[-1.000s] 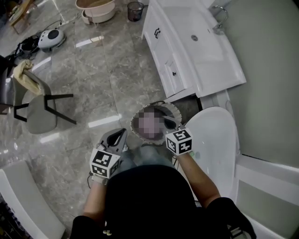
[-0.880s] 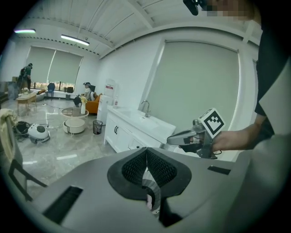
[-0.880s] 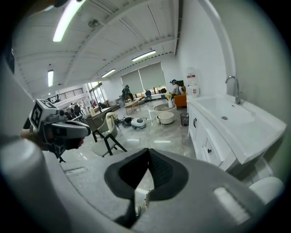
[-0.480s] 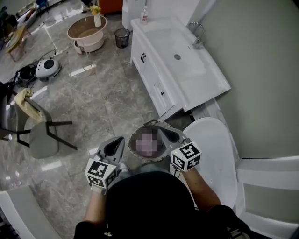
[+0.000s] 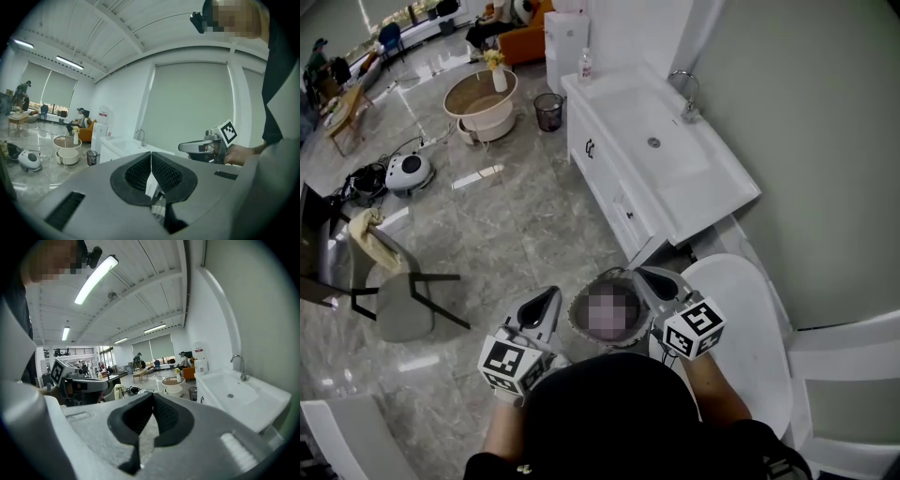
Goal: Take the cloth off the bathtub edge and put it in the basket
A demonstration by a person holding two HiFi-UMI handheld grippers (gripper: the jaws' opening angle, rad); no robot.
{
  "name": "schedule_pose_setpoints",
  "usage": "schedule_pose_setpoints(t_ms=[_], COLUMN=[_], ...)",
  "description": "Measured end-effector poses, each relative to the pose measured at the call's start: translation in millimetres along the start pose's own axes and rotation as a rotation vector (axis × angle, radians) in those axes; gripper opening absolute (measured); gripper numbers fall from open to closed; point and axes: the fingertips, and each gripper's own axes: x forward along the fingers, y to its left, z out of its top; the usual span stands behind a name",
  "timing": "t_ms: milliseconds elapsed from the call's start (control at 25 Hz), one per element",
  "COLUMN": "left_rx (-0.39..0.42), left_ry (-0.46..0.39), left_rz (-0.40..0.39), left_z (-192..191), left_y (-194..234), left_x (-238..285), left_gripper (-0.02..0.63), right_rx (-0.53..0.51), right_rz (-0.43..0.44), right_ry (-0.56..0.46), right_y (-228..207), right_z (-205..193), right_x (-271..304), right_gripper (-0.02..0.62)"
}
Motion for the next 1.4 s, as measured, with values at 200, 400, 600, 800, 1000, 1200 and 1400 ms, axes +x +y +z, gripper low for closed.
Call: schedule_pose_setpoints(t_ms=[200, 400, 600, 800, 1000, 1200, 1400], left_rx=[0.014, 0.029, 0.034, 0.045, 0.044, 0.045, 0.042], left_ry=[-0.044, -0.059, -0.06, -0.055, -0.054, -0.047, -0.039], left_rz=[0.014, 0.024, 0.035, 0.036, 0.035, 0.026, 0.022], left_z=[18, 27, 29, 31, 30, 28, 24], left_y=[-5, -9, -8, -6, -2, -3, -3], left_x=[-4, -5, -12, -17, -19, -16, -15], left_gripper=[0.014, 0.014, 0.014, 0.014, 0.014, 0.014, 0.014], right_rx=[-0.012, -0.006, -0.014, -0.017, -0.022, -0.01, -0.003], right_rz=[0.015, 0.046, 0.067, 0.076, 0.068, 0.064, 0.059], right_ry=[-0.042, -0.066, -0.059, -0.057, -0.064, -0.058, -0.055], right_y=[1, 5, 12, 19, 24, 22, 22], right_z=[12, 18, 15, 14, 14, 12, 8], right_x=[-9, -11, -9, -5, -3, -2, -3], right_gripper=[-0.003, -0.003, -0.003, -0.003, -0.003, -0.003, -0.003])
